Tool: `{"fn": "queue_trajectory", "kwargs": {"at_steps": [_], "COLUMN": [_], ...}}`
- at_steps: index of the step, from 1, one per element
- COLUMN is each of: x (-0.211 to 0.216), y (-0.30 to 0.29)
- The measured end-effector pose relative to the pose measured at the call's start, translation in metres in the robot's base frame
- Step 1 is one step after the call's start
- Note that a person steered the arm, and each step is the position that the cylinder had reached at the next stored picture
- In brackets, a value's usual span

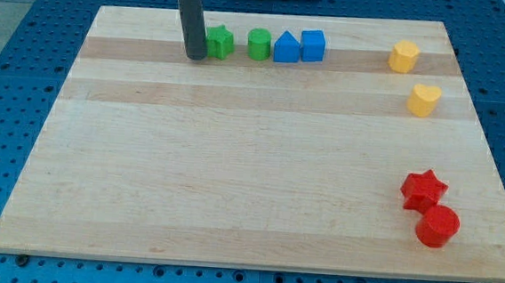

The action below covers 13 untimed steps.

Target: Move your arm parallel to the yellow hexagon

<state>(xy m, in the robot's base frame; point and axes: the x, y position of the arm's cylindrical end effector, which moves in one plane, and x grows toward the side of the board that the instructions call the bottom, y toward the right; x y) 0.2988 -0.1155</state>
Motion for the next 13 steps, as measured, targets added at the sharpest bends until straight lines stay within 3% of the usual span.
{"fn": "queue_trajectory", "kwargs": {"at_steps": [2, 3, 5, 8, 12, 13], "x": [0.007, 0.025, 0.037, 0.037, 0.037, 0.020], "y": [-0.025, -0.003, 0.113, 0.125, 0.355, 0.398]}}
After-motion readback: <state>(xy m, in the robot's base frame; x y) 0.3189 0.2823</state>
